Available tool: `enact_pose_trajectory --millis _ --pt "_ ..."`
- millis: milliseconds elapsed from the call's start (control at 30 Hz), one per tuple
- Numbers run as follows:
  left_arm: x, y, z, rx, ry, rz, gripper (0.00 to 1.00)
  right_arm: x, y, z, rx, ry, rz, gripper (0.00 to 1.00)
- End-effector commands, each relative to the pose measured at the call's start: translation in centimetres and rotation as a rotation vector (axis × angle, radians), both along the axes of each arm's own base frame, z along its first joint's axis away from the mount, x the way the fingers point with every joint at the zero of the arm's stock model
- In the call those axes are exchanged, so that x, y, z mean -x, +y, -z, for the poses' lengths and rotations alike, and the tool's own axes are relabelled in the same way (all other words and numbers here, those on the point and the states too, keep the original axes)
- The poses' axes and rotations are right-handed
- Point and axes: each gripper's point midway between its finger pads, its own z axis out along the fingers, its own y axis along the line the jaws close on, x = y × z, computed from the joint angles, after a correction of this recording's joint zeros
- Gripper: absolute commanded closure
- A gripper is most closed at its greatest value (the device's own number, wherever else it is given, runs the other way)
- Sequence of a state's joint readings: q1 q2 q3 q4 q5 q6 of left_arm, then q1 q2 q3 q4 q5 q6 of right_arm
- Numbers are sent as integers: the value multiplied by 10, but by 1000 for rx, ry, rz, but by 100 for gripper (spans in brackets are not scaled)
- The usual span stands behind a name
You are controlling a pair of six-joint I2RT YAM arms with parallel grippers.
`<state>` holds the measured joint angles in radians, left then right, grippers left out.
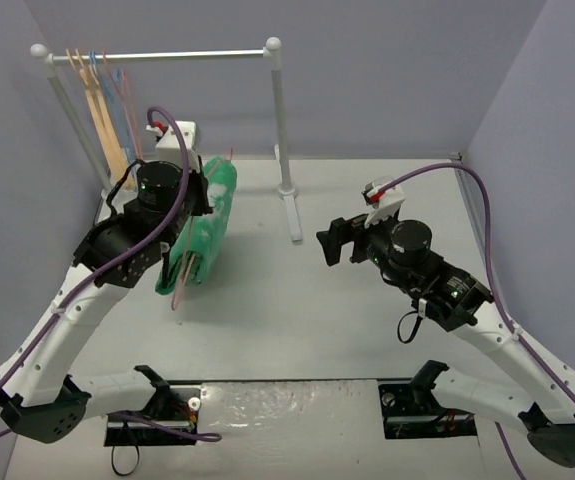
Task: Place the trousers on the hanger
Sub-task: Place the hanger at the clothesline.
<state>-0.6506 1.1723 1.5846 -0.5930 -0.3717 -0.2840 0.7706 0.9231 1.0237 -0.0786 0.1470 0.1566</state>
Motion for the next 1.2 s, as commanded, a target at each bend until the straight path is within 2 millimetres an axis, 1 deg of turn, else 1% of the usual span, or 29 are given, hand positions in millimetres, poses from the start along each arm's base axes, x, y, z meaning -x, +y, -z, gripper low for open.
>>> enact_pose_trajectory --millis 0,67,133,200,233,333,433,500,567,700,767,900,1000,1067,1167 --pt "-6 13 -117 74 -324 77 100 -13 -1 -19 -40 -39 6 0" --pt "-18 23 -129 65 -343 63 100 -15 -3 -19 -40 -39 6 0" --pt "-29 26 -138 61 -358 87 100 -17 -4 -19 -41 -40 9 0" --pt "-46 35 -148 60 -379 73 100 -18 -5 -21 -44 -46 13 0" --pt "-53 34 -153 63 -385 86 100 -19 -6 -22 -43 -49 12 0" --pt "-72 39 -161 56 -389 89 100 -19 -6 -23 -41 -57 12 0" --pt "-107 46 -159 34 -379 73 100 -20 -8 -21 -28 -60 13 0" --pt "-118 50 -170 39 -406 64 100 -20 -9 -19 -20 -61 9 0" --pt "-142 51 -161 34 -388 52 100 -21 -10 -17 -16 -61 9 0" --pt "-167 53 -159 50 -393 37 100 -22 -14 -14 -7 -58 16 0" --pt "-183 50 -153 51 -390 39 100 -25 -17 -10 1 -53 27 0" --pt "-202 50 -150 50 -402 29 100 -28 -20 -9 1 -48 34 0" --pt "-209 51 -149 53 -408 23 100 -30 -21 -7 4 -42 36 0" --pt "-214 51 -144 53 -404 16 100 -32 -23 -4 7 -38 42 0" --pt "-220 51 -132 49 -380 8 100 -34 -27 -2 11 -33 50 0"
